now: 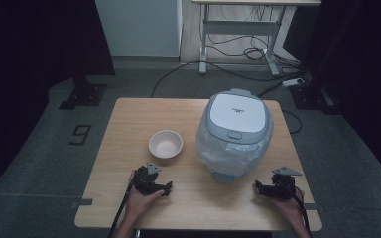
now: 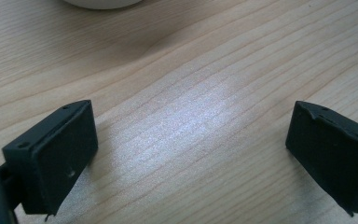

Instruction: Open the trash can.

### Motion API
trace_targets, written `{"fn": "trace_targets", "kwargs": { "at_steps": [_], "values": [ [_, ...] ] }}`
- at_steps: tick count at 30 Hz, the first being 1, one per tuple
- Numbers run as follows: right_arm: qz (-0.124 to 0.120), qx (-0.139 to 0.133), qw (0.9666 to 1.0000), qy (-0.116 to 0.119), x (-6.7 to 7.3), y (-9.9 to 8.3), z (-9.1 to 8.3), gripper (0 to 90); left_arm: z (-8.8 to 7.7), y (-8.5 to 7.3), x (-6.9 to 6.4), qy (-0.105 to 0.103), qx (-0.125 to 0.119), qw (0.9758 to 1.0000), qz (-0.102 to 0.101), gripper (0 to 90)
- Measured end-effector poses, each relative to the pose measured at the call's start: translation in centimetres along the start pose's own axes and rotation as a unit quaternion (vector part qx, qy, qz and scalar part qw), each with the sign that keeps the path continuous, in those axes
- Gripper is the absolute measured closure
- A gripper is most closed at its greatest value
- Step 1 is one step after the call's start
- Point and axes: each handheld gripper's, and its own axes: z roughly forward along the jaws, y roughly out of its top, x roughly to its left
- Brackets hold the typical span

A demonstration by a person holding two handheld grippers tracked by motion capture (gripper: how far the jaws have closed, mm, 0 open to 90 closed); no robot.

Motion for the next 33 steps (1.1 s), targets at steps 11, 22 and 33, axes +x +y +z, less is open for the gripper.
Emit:
{"fn": "trace_targets", "kwargs": {
  "at_steps": [11, 22, 33],
  "values": [
    [0.000, -0.008, 1.0000, 0.006, -1.0, -0.4, -1.0, 31.8, 0.0, 0.0, 0.0, 0.000, 0.000, 1.0000, 0.000, 1.4],
    [0.025, -0.024, 0.9971, 0.067, -3.0, -0.6, -3.1, 69.3, 0.0, 0.0, 0.0, 0.000, 0.001, 1.0000, 0.000, 1.0],
    [0.048, -0.095, 0.9895, 0.098, -4.2, 0.6, -6.2, 90.0, 0.0, 0.0, 0.0, 0.000, 0.001, 1.0000, 0.000, 0.8]
  ]
}}
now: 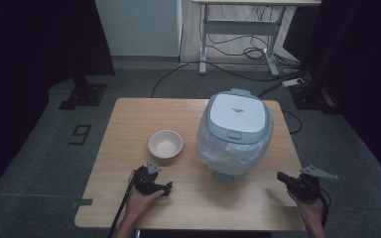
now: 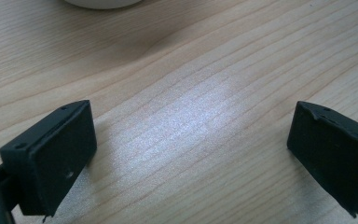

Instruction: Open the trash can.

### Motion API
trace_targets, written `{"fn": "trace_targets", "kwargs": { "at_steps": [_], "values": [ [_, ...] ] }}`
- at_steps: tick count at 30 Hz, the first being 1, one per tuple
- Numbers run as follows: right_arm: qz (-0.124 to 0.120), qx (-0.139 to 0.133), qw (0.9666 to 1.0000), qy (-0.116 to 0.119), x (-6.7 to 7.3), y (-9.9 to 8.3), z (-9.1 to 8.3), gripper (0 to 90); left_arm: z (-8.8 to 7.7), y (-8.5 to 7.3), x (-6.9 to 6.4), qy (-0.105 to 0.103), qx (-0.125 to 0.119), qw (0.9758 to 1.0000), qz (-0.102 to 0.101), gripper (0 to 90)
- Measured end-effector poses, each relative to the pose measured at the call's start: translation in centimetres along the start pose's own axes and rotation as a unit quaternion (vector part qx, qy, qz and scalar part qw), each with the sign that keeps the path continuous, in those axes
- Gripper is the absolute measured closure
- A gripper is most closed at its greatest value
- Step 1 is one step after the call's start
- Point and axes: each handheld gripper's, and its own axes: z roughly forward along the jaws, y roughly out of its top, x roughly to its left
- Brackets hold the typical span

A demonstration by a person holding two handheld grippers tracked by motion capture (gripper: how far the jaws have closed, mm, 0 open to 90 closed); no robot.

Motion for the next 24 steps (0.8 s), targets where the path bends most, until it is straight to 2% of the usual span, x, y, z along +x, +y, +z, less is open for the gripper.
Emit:
{"fn": "trace_targets", "kwargs": {
  "at_steps": [3, 7, 12, 17, 18, 20, 24],
  "values": [
    [0.001, -0.011, 0.9999, 0.004, 0.1, 0.4, -0.4, 90.0, 0.0, 0.0, 0.0, 0.000, 0.000, 1.0000, 0.000, 0.7],
    [-0.010, -0.033, 0.9993, 0.011, 0.2, 1.3, -1.0, 90.0, 0.0, 0.0, 0.0, 0.000, 0.000, 1.0000, 0.000, 0.8],
    [-0.014, -0.056, 0.9981, 0.024, 0.4, 3.0, -1.8, 90.0, 0.0, 0.0, 0.0, 0.000, 0.000, 1.0000, 0.000, 0.7],
    [-0.029, -0.075, 0.9962, 0.033, 1.5, 4.6, -2.4, 90.0, 0.0, 0.0, 0.0, 0.000, 0.000, 1.0000, 0.000, 0.7],
    [-0.035, -0.080, 0.9953, 0.042, 2.3, 5.6, -2.7, 90.0, 0.0, 0.0, 0.0, 0.001, 0.000, 1.0000, 0.000, 0.7],
    [-0.037, -0.082, 0.9949, 0.046, 2.5, 5.9, -2.7, 90.0, 0.0, 0.0, 0.0, 0.001, -0.001, 1.0000, -0.001, 0.7],
    [-0.047, -0.094, 0.9921, 0.068, 4.0, 8.0, -3.4, 90.0, 0.0, 0.0, 0.0, 0.001, -0.001, 1.0000, -0.002, 0.7]
  ]
}}
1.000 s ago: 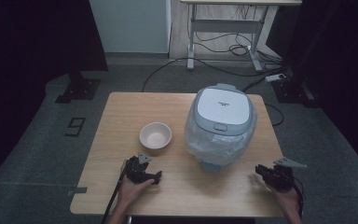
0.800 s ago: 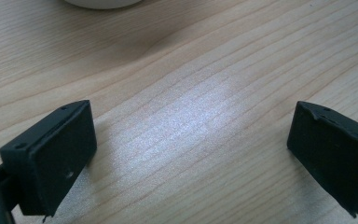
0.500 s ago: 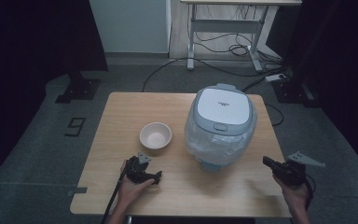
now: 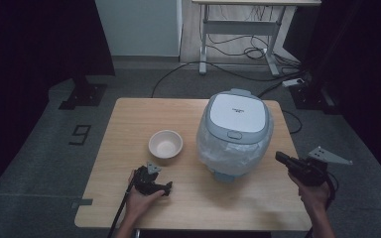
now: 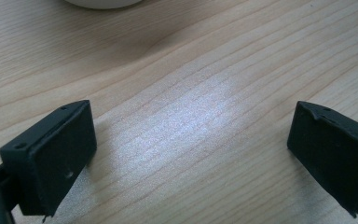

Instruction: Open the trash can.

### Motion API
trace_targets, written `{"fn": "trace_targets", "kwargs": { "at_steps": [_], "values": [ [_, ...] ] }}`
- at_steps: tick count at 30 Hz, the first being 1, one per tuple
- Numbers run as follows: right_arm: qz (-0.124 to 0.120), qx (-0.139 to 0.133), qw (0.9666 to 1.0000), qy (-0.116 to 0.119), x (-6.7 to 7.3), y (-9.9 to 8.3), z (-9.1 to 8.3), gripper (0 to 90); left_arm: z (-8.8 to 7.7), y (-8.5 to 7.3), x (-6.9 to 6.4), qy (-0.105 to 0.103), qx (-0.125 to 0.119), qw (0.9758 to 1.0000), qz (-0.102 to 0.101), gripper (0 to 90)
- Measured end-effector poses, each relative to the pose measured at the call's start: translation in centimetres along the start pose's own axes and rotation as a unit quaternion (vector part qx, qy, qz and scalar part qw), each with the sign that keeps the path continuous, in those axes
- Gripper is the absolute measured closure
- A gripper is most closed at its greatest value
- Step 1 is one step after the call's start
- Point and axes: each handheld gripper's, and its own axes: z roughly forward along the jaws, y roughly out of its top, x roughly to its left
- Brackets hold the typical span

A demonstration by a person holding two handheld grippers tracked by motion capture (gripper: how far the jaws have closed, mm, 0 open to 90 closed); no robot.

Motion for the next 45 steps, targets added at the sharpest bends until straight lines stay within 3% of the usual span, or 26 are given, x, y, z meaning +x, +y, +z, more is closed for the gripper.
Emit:
{"fn": "trace_targets", "kwargs": {
  "at_steps": [6, 18, 45],
  "values": [
    [-0.010, -0.015, 0.9997, 0.017, 1.2, 2.1, 0.0, 90.0, 0.0, 0.0, 0.0, 0.000, 0.000, 1.0000, 0.000, 0.8],
    [-0.021, -0.034, 0.9987, 0.030, 2.5, 4.8, -0.1, 90.0, 0.0, 0.0, 0.0, 0.000, 0.001, 1.0000, 0.000, 0.8],
    [-0.045, -0.044, 0.9967, 0.051, 4.6, 7.7, 1.0, 90.0, 0.0, 0.0, 0.0, 0.000, 0.001, 1.0000, 0.000, 0.8]
  ]
}}
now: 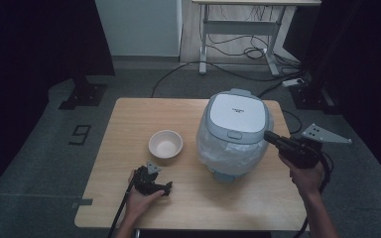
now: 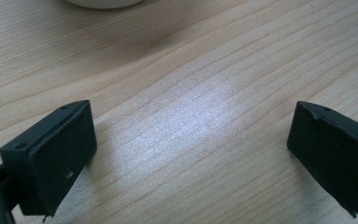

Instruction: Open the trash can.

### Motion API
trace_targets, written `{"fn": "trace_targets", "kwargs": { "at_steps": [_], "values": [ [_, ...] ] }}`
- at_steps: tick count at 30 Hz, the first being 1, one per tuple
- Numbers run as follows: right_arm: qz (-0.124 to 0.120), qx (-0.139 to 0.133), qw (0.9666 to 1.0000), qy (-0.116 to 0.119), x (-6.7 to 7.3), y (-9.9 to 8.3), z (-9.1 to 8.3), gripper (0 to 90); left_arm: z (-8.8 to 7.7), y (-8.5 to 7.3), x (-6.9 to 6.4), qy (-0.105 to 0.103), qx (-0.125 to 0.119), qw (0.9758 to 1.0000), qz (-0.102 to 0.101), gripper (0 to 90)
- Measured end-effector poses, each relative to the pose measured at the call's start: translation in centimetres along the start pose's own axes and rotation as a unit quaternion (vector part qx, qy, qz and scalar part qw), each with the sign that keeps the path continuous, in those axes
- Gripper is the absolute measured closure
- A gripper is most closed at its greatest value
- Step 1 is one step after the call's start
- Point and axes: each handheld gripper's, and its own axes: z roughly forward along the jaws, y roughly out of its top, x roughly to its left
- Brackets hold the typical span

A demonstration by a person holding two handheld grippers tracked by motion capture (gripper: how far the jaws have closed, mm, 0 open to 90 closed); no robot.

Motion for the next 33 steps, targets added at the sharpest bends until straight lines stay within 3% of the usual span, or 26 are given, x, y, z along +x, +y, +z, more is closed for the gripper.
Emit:
{"fn": "trace_targets", "kwargs": {
  "at_steps": [33],
  "values": [
    [0.003, 0.008, 0.9985, 0.054, 2.3, 1.1, 4.5, 90.0, 0.0, 0.0, 0.0, 0.000, 0.000, 1.0000, 0.000, 0.8]
  ]
}}
